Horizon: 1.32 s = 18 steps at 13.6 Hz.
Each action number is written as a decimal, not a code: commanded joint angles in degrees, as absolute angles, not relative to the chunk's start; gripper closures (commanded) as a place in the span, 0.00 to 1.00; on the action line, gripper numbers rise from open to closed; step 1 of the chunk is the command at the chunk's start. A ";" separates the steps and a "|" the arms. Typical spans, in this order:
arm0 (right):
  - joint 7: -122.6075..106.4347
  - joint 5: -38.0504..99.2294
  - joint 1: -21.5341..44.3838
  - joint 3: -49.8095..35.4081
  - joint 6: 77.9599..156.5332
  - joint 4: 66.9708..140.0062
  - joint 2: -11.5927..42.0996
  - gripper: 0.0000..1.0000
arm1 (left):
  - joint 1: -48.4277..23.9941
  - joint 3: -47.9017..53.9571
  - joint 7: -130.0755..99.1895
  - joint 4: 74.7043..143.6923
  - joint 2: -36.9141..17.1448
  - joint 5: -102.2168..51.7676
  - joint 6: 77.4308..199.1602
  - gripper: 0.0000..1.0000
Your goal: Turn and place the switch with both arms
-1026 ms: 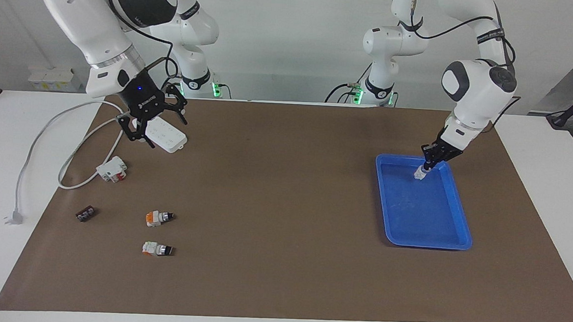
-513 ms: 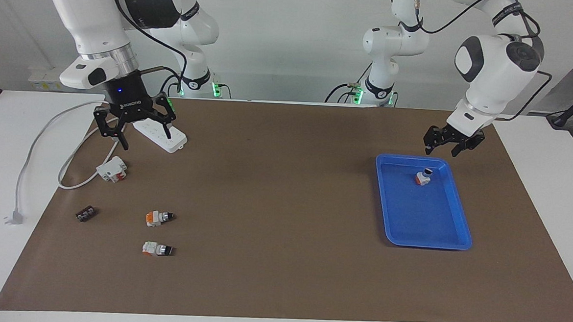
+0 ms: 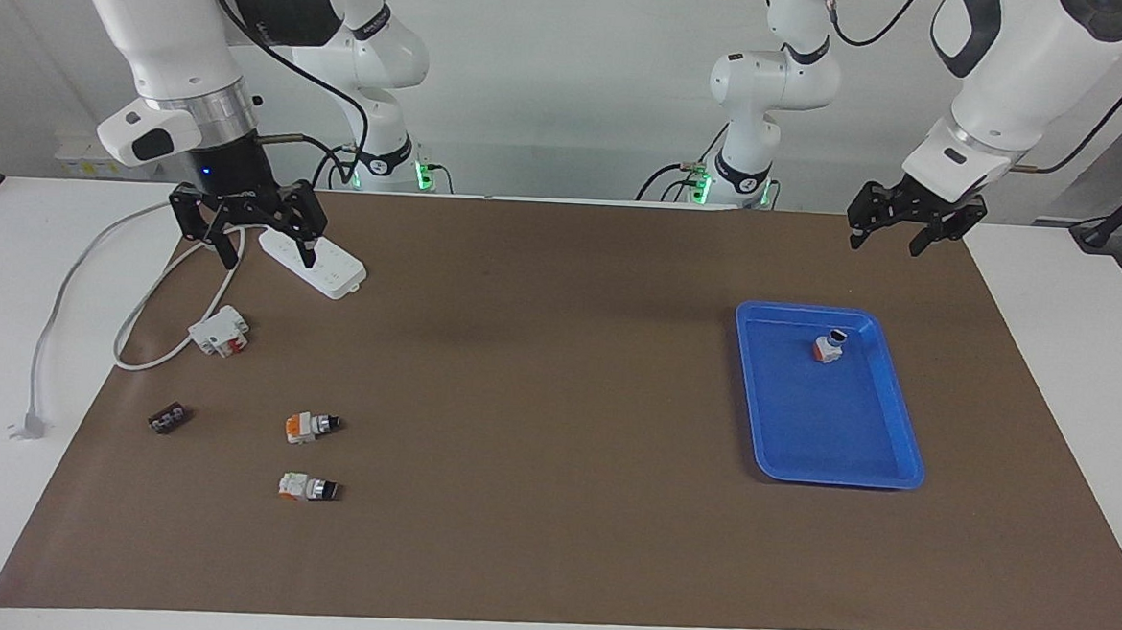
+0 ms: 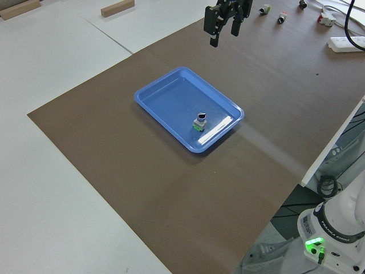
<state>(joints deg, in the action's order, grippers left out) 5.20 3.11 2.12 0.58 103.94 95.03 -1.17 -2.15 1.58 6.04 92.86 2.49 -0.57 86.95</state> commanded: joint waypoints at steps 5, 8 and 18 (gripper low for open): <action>9.84 1.41 6.86 5.71 93.70 93.78 -2.81 0.00 | -3.34 1.85 6.15 92.64 1.67 0.88 92.37 0.01; 9.84 0.27 6.33 5.19 93.52 92.82 -1.76 0.00 | -3.43 1.85 5.80 92.64 1.67 0.88 92.46 0.01; 11.78 -1.67 1.23 -1.14 92.55 92.63 -1.49 0.00 | -2.64 1.76 5.63 94.22 2.46 0.79 92.37 0.01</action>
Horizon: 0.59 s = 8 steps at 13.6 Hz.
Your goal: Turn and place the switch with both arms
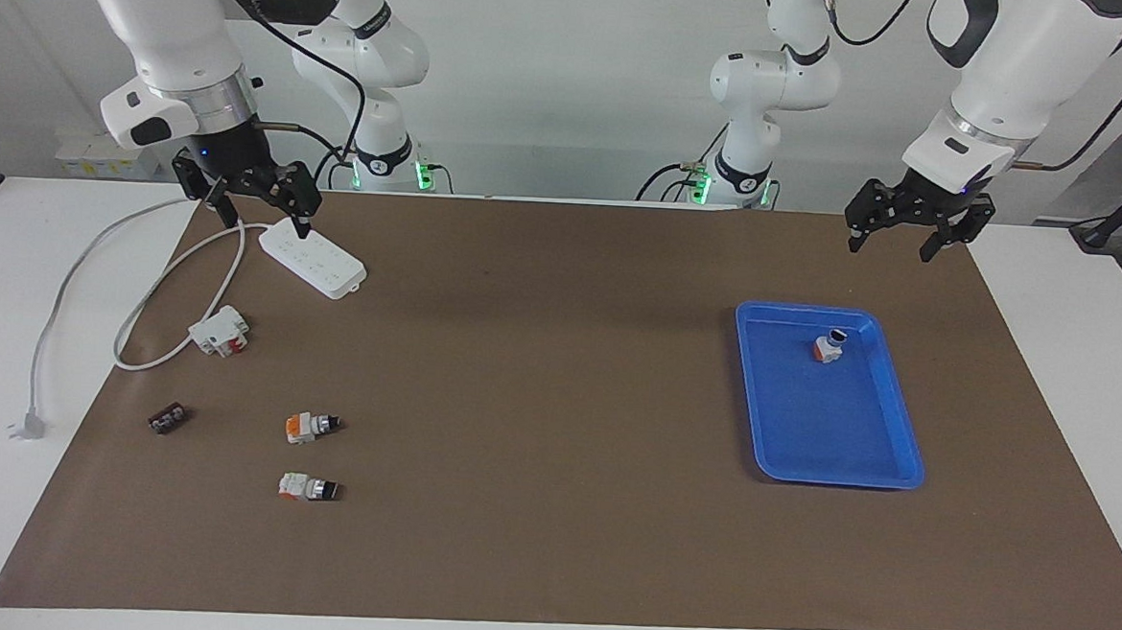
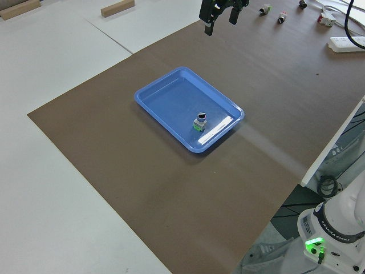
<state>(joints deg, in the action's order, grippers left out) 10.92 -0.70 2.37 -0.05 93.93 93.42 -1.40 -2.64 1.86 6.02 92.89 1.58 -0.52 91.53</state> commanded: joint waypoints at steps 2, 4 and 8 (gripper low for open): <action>11.60 -1.32 1.58 -1.14 92.37 92.81 -1.58 0.00 | -2.37 1.67 5.63 94.48 2.55 0.79 92.28 0.01; 10.90 -1.05 1.49 -1.05 91.85 92.72 -1.58 0.00 | -2.20 1.41 5.80 94.74 2.55 0.79 92.46 0.01; 9.67 -0.88 1.58 -1.05 90.53 92.64 -1.67 0.00 | -2.28 1.23 5.54 94.75 2.64 0.79 93.07 0.00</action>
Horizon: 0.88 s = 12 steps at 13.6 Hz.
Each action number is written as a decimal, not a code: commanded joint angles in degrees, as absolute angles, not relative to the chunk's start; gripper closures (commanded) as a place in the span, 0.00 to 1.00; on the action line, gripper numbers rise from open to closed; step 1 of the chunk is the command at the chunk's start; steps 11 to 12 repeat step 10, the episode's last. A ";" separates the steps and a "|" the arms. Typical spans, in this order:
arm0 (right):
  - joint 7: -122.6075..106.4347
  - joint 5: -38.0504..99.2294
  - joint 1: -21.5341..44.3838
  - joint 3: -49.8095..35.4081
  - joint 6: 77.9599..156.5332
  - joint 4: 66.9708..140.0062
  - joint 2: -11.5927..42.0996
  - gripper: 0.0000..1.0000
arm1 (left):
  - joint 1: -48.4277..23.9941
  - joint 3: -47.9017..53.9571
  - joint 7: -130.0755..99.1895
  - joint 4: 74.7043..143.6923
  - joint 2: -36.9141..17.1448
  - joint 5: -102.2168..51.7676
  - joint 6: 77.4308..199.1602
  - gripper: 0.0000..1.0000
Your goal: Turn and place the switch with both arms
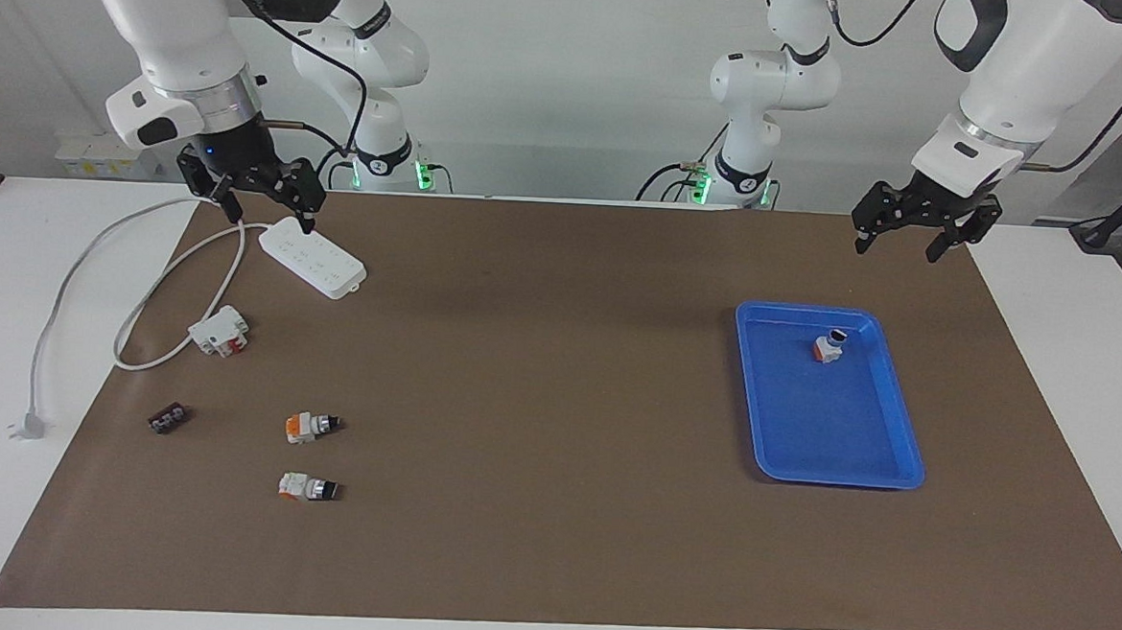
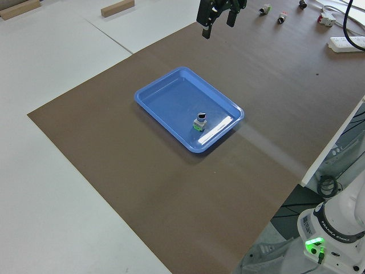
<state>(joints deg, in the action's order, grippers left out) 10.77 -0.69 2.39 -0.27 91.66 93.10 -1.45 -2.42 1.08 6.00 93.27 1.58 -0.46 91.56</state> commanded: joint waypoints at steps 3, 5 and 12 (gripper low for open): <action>6.07 -0.88 1.14 -1.05 90.35 92.99 -2.11 0.00 | -2.46 1.32 5.54 94.75 2.64 0.79 93.08 0.00; 5.71 -0.88 1.14 -1.05 90.44 93.16 -2.11 0.00 | -2.99 1.41 5.80 94.83 2.64 0.79 93.08 0.00; 5.54 -0.79 1.14 -1.05 90.35 93.16 -2.11 0.00 | -2.99 1.41 6.50 94.83 2.64 0.79 93.16 0.00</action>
